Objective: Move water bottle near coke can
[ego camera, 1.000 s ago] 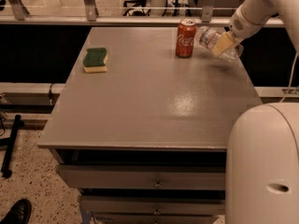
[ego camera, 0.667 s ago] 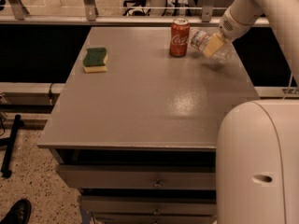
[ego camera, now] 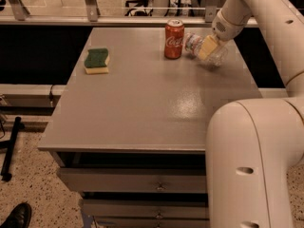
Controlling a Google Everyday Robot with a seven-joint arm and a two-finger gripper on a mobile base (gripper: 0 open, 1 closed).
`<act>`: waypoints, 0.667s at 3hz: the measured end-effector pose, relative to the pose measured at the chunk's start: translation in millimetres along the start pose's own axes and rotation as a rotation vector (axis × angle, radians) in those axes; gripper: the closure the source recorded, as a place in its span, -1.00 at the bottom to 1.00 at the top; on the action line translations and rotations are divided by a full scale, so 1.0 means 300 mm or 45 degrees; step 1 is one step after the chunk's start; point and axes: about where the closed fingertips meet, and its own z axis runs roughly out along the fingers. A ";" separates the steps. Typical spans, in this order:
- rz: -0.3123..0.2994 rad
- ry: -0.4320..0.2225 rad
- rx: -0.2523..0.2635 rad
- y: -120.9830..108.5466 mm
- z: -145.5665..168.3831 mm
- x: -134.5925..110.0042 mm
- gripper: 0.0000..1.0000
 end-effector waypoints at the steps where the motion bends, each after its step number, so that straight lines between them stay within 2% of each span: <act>1: -0.010 0.015 -0.011 0.011 0.006 -0.008 0.07; 2: -0.018 0.026 -0.018 0.018 0.009 -0.012 -0.40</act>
Offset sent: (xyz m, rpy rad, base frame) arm 0.0023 0.0022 0.0117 -0.0134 0.0380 0.0245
